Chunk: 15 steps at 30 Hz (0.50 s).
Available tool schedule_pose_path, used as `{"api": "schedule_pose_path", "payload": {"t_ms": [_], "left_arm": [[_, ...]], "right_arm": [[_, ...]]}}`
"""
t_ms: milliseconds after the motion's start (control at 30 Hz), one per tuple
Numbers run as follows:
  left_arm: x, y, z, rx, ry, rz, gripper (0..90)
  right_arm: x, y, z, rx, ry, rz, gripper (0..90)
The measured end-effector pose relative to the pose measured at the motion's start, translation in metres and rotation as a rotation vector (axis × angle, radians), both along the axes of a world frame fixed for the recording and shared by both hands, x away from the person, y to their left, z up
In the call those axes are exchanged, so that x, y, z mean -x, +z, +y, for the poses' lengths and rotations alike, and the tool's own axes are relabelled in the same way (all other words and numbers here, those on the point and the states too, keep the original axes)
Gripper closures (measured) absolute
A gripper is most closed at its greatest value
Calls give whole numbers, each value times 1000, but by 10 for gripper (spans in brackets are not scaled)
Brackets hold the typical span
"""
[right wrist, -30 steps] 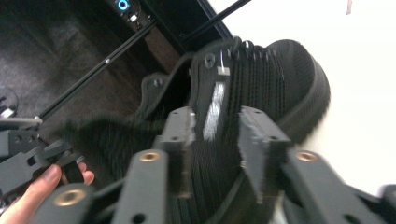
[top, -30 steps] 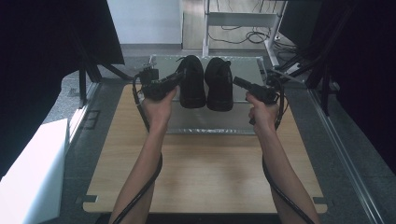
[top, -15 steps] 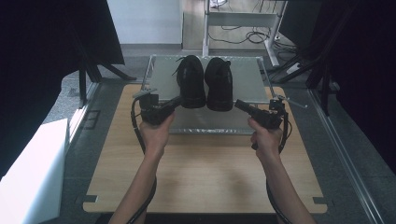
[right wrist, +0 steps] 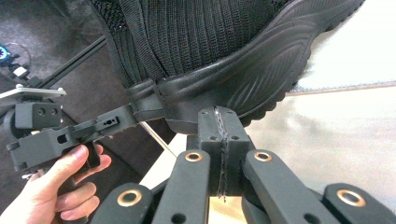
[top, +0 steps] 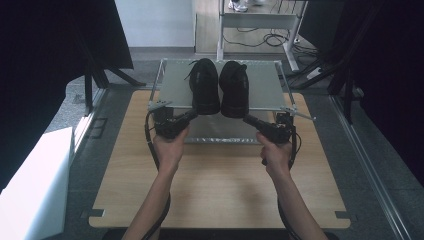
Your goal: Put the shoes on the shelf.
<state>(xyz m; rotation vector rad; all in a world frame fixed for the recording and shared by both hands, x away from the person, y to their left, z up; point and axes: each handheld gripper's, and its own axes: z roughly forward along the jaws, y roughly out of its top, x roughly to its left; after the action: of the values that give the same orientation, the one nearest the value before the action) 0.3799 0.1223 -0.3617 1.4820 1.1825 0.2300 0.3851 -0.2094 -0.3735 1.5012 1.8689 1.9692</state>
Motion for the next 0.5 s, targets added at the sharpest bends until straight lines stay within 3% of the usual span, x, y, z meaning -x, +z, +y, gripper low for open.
{"api": "schedule_pose_path", "payload": {"t_ms": [133, 500], "left_arm": [[-7, -2, 0, 17, 4, 11, 895], [-30, -3, -3, 5, 29, 40, 895]], "right_arm": [[-5, -2, 2, -2, -18, 4, 900], [-27, -4, 4, -20, -54, 33, 899]]}}
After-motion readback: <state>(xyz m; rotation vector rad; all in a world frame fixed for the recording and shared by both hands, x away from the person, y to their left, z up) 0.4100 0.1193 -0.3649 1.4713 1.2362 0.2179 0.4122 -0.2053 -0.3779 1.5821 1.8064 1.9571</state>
